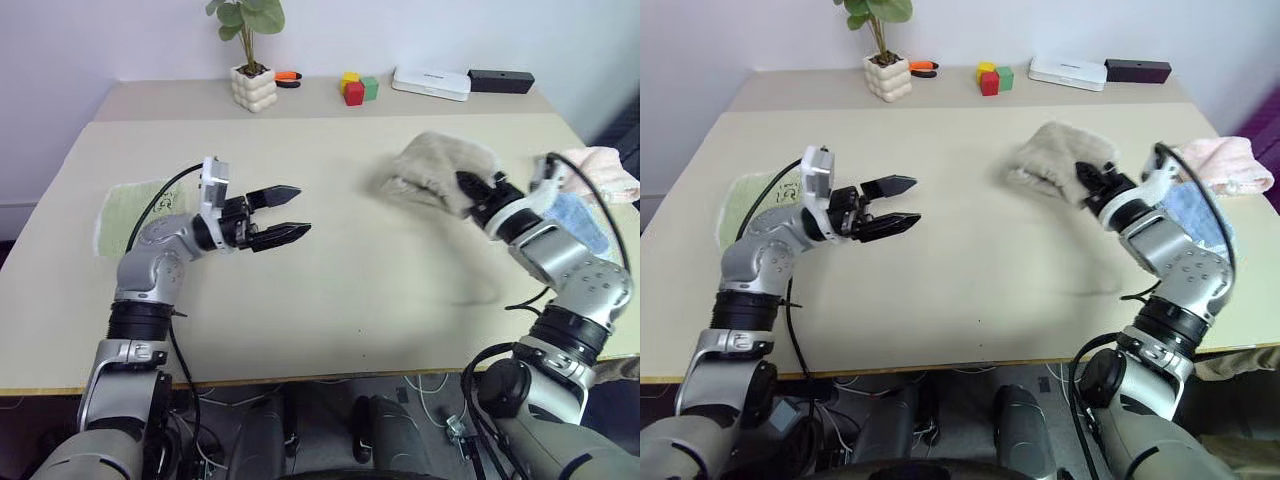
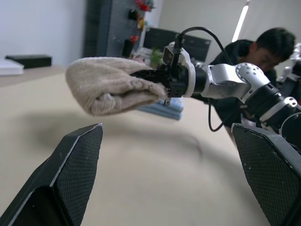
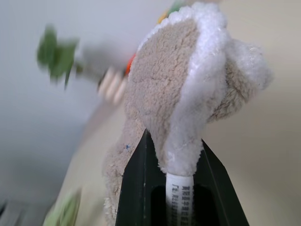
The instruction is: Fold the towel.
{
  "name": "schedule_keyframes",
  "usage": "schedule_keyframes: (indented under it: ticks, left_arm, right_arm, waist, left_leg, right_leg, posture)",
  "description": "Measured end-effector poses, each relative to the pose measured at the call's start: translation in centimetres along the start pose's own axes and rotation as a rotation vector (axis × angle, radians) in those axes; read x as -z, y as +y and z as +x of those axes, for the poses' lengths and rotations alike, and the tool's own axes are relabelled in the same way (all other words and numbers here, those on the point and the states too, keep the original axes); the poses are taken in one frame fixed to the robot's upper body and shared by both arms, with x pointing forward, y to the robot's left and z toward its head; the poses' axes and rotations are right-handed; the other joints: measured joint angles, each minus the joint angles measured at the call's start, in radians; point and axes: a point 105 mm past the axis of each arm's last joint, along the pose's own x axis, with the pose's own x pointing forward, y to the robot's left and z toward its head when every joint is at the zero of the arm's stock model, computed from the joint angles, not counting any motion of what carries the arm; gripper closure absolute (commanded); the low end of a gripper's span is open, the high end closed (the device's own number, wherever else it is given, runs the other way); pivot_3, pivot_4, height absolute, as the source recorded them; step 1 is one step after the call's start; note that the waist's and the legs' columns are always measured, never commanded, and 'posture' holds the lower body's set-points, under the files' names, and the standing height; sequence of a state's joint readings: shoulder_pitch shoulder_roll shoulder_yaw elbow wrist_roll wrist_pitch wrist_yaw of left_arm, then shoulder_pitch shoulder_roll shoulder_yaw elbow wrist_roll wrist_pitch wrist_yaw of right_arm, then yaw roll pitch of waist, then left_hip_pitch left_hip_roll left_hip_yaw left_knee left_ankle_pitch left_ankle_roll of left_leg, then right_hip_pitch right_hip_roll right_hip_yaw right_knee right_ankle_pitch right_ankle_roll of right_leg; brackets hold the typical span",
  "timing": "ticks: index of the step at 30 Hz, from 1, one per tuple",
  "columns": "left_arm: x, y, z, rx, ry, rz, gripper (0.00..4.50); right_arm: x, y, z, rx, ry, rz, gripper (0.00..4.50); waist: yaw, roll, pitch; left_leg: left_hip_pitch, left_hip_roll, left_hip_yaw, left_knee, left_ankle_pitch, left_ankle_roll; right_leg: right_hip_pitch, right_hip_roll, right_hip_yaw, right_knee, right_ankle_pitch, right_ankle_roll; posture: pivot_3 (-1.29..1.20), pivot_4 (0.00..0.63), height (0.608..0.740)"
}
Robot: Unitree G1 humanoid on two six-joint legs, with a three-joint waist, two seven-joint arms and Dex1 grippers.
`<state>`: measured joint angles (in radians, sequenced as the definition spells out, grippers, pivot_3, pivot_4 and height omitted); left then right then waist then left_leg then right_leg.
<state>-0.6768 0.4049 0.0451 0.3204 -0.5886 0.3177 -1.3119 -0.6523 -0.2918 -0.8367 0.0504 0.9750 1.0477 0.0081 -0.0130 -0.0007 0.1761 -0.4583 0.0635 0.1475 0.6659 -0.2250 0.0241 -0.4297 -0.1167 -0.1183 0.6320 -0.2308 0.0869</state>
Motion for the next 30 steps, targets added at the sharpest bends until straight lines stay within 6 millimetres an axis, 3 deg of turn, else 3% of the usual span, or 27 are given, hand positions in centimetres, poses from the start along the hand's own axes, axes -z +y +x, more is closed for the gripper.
schedule_keyframes:
  ticks: [5, 11, 21, 26, 30]
  left_arm:
    - [0.5, 0.2, 0.8, 0.057, -0.018, 0.003, 0.00]
    - [1.2, -0.4, 1.8, 0.140, 0.016, 0.044, 0.00]
    - [1.8, -1.2, 1.8, 0.151, 0.016, 0.033, 0.00]
    - [1.9, -1.6, 1.2, 0.132, 0.035, 0.022, 0.00]
    - [1.6, -1.7, 1.3, 0.129, 0.035, 0.031, 0.00]
  right_arm:
    - [-6.1, -3.4, -4.2, 0.191, -0.262, -0.019, 4.48]
    - [-10.1, -6.2, -7.1, 0.324, -0.412, -0.010, 4.48]
    - [-8.1, -9.9, -5.2, 0.382, -0.332, 0.054, 4.48]
    - [-7.2, -12.4, -5.4, 0.456, -0.317, 0.052, 4.48]
    - [-7.0, -12.9, -5.6, 0.469, -0.316, 0.046, 4.48]
  waist:
    - [0.001, 0.000, 0.000]
    - [-0.002, 0.001, 0.000]
    - [-0.001, 0.003, -0.001]
    - [0.001, 0.003, -0.001]
    - [-0.001, 0.003, -0.001]
  left_leg:
    - [0.000, 0.000, 0.000, 0.000, 0.000, 0.000]
    - [0.001, 0.000, 0.000, 0.000, -0.002, 0.003]
    - [0.002, 0.000, 0.001, 0.000, -0.002, 0.005]
    - [0.002, 0.000, 0.001, 0.000, -0.003, 0.005]
    - [0.002, 0.000, 0.001, 0.000, -0.002, 0.005]
  right_leg:
    - [0.000, 0.000, 0.000, 0.000, 0.000, 0.000]
    - [0.000, 0.000, 0.001, 0.000, 0.000, 0.000]
    - [0.000, 0.000, 0.002, 0.000, 0.000, 0.000]
    - [0.001, 0.000, 0.002, 0.000, 0.000, 0.000]
    - [0.001, 0.000, 0.002, 0.000, 0.000, 0.000]
  posture:
    - [0.00, 0.150, 0.740]
    - [0.00, 0.150, 0.740]
    - [0.00, 0.150, 0.740]
    - [0.00, 0.150, 0.740]
    - [0.00, 0.150, 0.740]
